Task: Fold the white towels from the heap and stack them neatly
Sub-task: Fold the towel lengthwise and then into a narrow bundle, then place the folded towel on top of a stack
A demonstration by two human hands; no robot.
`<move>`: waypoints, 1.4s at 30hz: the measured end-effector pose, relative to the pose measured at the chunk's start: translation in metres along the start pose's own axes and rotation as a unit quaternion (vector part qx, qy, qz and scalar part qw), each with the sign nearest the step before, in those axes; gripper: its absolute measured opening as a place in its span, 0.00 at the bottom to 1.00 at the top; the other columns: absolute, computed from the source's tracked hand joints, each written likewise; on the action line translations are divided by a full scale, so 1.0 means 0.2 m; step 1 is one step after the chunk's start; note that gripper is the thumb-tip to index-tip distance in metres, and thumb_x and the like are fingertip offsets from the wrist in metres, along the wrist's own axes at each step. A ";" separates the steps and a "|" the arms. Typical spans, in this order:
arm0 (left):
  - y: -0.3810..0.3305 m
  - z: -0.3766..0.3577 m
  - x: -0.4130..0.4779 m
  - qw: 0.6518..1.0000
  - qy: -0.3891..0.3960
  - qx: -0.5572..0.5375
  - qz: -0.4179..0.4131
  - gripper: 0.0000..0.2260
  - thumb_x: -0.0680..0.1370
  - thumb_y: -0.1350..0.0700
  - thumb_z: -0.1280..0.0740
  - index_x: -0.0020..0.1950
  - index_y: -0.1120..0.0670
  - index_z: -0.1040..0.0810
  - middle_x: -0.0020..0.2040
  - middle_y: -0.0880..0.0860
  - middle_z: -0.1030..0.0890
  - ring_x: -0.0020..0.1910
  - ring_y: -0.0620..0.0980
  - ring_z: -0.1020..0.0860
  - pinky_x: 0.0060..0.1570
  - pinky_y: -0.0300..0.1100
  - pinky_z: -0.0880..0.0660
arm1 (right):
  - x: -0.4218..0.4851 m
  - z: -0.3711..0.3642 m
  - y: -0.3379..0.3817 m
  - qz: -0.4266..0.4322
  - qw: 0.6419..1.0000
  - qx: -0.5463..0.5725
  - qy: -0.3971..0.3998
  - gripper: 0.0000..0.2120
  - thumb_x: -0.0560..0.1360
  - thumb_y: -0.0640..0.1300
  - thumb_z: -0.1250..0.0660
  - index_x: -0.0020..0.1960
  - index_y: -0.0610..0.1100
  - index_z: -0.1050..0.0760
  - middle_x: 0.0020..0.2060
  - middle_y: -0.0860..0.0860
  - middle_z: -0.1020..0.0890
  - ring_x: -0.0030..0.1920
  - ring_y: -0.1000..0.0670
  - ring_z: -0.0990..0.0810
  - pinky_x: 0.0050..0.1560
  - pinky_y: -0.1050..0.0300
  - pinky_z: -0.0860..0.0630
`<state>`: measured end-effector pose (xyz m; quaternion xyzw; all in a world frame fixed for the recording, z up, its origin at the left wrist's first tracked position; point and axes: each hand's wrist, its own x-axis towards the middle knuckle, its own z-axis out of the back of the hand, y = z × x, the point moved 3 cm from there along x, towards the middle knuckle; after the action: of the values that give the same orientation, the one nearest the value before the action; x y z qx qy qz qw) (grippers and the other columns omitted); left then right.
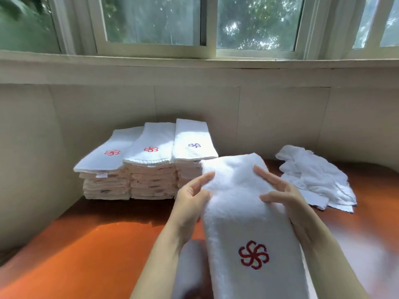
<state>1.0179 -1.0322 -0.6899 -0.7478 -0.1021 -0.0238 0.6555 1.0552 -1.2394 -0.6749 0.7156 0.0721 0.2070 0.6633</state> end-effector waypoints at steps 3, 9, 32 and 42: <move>-0.29 0.20 0.03 0.998 -0.013 0.014 -0.055 0.20 0.76 0.69 0.39 0.55 0.46 0.19 0.57 0.41 0.21 0.51 0.39 0.20 0.48 0.35 0.23 | 0.14 -0.21 0.15 0.030 0.999 0.040 0.020 0.32 0.57 0.35 0.32 0.59 0.56 0.20 0.57 0.55 0.18 0.54 0.49 0.17 0.45 0.61 0.20; -0.87 0.66 0.45 0.983 -0.095 0.009 -0.158 0.16 0.78 0.70 0.41 0.59 0.54 0.22 0.60 0.56 0.21 0.51 0.52 0.22 0.58 0.49 0.25 | 0.83 -0.68 0.53 0.121 0.992 0.026 0.036 0.34 0.58 0.31 0.32 0.62 0.51 0.23 0.62 0.56 0.22 0.58 0.53 0.21 0.58 0.60 0.25; -0.09 1.28 0.93 0.994 -0.083 0.068 0.001 0.30 0.75 0.59 0.30 0.72 0.40 0.38 0.53 0.38 0.23 0.40 0.33 0.20 0.28 0.24 0.30 | 2.17 -0.94 -0.25 -0.108 0.980 -0.166 -0.036 0.22 0.77 0.38 0.35 0.70 0.44 0.32 0.55 0.44 0.24 0.45 0.47 0.21 0.39 0.61 0.27; -0.11 1.25 0.91 0.984 -0.078 0.161 -0.021 0.17 0.75 0.52 0.33 0.62 0.38 0.28 0.57 0.47 0.22 0.56 0.42 0.25 0.44 0.32 0.32 | 2.25 -0.96 -0.19 0.063 0.943 -0.283 -0.164 0.22 0.72 0.31 0.43 0.62 0.44 0.22 0.60 0.46 0.22 0.60 0.47 0.23 0.55 0.62 0.31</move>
<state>1.1679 -0.7615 -0.6730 -0.6299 -0.1706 0.0377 0.7568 1.3941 -0.8892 -0.6149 0.5258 -0.1443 0.1404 0.8264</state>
